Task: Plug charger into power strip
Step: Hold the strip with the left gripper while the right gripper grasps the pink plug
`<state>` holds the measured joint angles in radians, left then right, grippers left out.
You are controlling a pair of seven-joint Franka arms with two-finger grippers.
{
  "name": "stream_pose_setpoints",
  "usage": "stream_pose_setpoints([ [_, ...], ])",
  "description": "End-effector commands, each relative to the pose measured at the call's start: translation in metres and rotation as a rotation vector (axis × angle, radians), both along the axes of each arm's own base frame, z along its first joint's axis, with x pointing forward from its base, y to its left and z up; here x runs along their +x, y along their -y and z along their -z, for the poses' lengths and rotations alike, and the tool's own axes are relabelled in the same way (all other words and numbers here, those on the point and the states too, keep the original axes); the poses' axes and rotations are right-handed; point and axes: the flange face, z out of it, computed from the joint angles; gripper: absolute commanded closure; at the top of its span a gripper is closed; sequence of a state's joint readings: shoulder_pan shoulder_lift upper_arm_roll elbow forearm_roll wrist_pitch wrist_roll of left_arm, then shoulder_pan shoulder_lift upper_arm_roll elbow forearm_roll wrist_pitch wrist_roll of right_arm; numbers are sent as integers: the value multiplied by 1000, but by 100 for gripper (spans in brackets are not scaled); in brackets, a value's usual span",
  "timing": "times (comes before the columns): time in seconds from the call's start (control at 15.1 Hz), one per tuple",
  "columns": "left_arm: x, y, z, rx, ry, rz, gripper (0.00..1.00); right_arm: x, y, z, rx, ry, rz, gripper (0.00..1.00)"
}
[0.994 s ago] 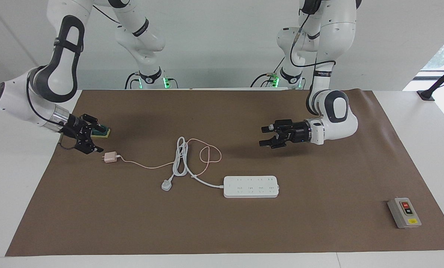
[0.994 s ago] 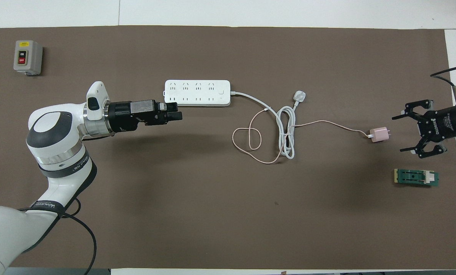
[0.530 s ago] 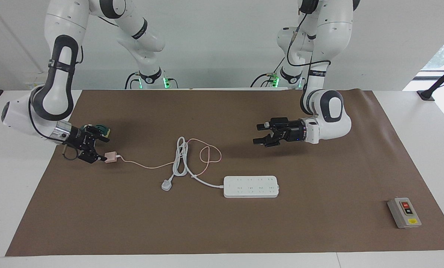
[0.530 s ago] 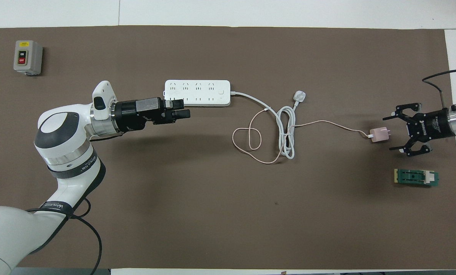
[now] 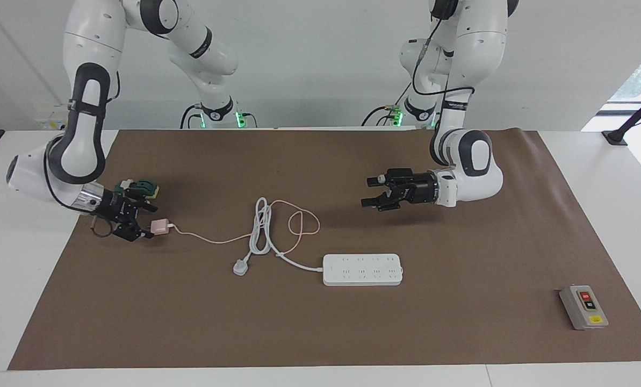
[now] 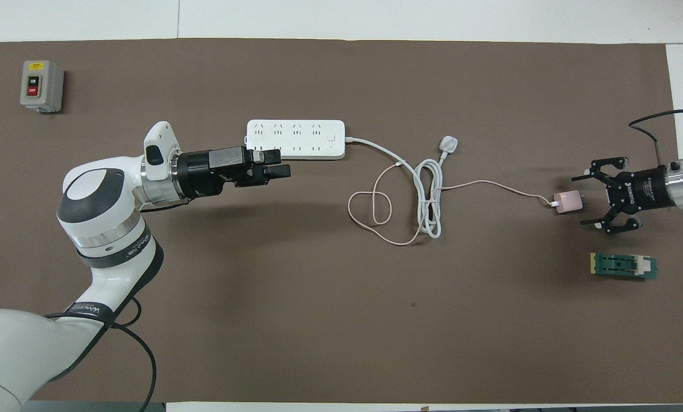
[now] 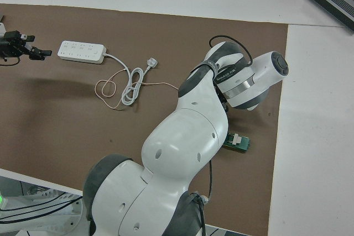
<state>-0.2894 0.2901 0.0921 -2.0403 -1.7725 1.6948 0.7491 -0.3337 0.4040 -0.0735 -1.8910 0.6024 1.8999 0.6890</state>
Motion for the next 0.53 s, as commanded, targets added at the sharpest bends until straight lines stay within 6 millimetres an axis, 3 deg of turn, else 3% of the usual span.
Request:
stream_pose_setpoints([
  [0.0, -2, 4, 0, -13, -4, -7, 0, 1, 3, 9, 15, 29, -8, 0],
  [0.46, -4, 4, 2, -12, -18, -9, 0, -2, 5, 22, 8, 36, -19, 0],
])
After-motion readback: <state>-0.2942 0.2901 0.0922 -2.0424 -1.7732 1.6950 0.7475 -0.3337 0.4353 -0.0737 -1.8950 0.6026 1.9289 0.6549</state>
